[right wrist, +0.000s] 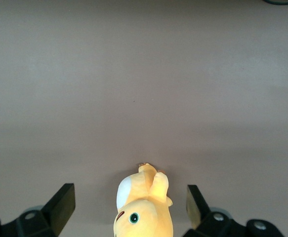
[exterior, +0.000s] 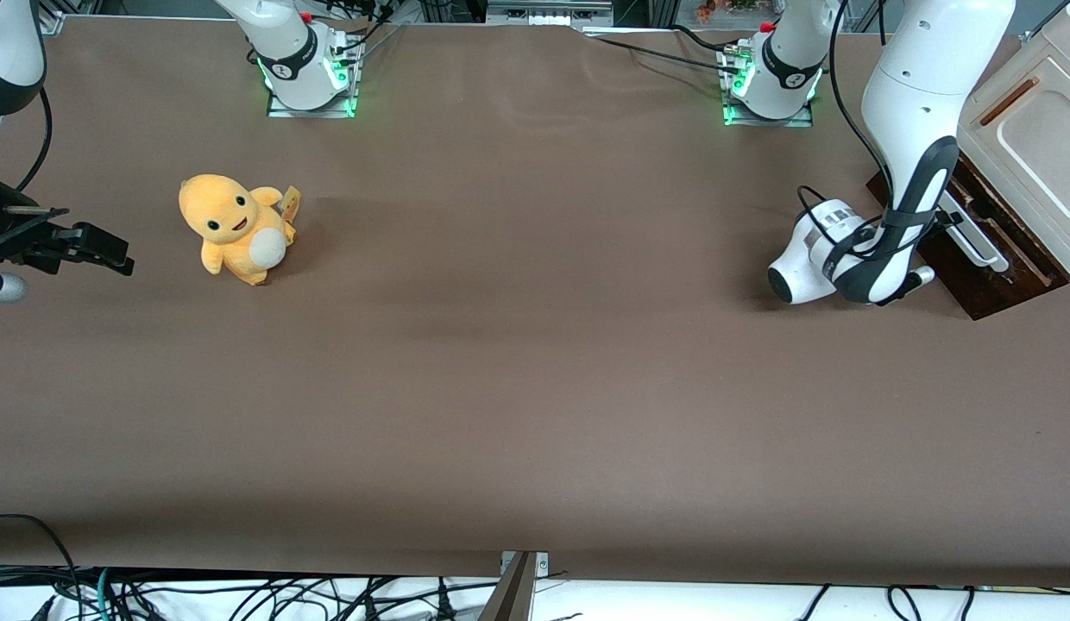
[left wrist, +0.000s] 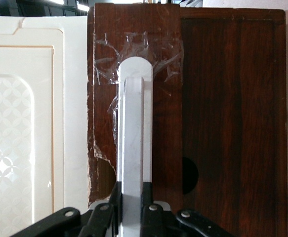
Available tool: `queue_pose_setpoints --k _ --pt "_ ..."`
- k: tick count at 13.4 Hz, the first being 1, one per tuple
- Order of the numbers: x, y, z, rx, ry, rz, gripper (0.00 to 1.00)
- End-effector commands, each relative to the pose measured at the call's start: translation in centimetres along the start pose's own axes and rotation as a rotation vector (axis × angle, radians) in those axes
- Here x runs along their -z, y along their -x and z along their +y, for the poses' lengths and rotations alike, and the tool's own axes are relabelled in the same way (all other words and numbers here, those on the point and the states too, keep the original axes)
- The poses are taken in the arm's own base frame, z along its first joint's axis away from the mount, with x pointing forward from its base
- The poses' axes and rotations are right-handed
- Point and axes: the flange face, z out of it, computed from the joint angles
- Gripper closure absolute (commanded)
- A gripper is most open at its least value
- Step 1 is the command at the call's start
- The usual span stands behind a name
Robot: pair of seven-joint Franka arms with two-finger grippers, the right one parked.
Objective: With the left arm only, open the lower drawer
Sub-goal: 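Pull the white handle outward with the left gripper, sliding the drawer open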
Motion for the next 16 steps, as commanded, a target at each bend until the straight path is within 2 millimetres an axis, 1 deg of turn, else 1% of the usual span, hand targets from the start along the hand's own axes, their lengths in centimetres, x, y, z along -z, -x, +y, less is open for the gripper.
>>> queue_pose_setpoints --k 1,4,5,6,13,15,16 --pt "3.0 -1.1 -0.1 0.023 -0.003 -0.005 0.94" --pt "4.4 -1.4 0.2 0.028 -0.004 -0.007 0.94" --pt "4.5 -1.3 0.4 0.024 -0.001 -0.014 0.94" --pt "5.1 -1.7 0.1 0.036 0.011 -0.015 0.94" --pt "6.1 -1.8 0.0 0.035 0.03 -0.027 0.94" --pt "6.4 -1.9 -0.5 0.024 0.033 -0.059 0.94" --pt "7.2 -1.8 -0.8 0.014 0.032 -0.057 0.94"
